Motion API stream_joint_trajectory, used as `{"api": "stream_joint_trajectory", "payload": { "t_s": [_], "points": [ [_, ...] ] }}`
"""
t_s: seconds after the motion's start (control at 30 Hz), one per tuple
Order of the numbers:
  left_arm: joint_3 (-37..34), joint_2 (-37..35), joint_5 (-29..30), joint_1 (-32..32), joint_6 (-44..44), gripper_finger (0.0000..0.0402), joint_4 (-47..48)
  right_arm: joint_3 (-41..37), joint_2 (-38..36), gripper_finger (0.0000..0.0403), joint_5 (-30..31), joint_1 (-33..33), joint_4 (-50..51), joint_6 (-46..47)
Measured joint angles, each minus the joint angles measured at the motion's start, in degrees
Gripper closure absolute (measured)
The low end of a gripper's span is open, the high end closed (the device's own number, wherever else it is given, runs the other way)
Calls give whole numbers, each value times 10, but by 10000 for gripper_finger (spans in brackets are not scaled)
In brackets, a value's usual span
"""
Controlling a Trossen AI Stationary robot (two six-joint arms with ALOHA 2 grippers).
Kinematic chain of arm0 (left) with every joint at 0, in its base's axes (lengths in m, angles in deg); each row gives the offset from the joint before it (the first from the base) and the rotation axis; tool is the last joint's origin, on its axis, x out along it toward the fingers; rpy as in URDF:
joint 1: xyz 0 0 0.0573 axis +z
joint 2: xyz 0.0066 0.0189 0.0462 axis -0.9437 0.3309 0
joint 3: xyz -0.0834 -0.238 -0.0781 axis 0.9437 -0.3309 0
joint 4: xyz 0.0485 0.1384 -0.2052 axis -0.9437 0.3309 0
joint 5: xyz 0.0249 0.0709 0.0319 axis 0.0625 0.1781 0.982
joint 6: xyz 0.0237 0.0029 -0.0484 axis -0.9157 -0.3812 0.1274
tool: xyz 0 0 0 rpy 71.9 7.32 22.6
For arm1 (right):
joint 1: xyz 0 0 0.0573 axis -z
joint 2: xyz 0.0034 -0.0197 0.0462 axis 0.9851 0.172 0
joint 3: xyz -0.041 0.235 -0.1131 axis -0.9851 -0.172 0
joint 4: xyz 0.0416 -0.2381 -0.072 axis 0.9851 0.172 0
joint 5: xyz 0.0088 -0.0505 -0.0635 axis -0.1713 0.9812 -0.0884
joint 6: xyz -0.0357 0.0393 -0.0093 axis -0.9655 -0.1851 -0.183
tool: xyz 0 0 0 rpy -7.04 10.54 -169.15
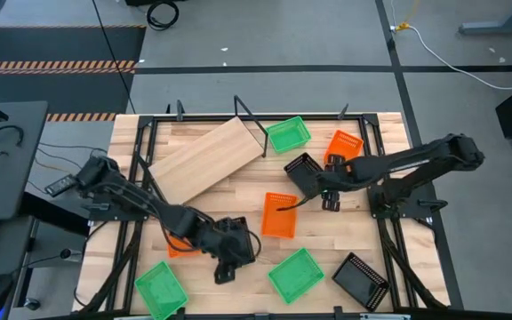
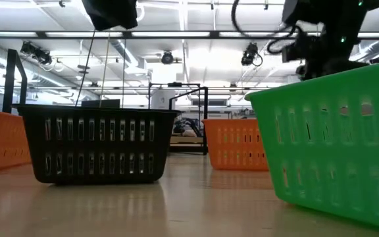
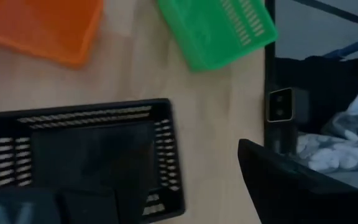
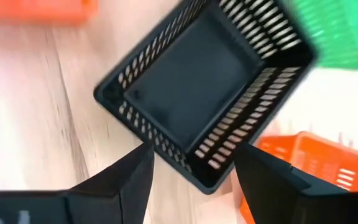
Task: Stack baskets on shelf by color
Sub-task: Put the left black bin on the shelf
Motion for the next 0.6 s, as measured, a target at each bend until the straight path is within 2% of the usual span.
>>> {"api": "stream_joint_trajectory", "payload": {
  "t_s": [0.33,0.43,0.6],
  "points": [
    [3,56,1,-31,74,162,-6,0,-126,169,-1,-28,-5,31],
    [3,74,27,-34,67,165,-16,0,-144,169,-1,-37,-10,43],
    [2,104,30,-39,44,173,-28,0,-153,169,-3,-55,-11,54]
  ]
}}
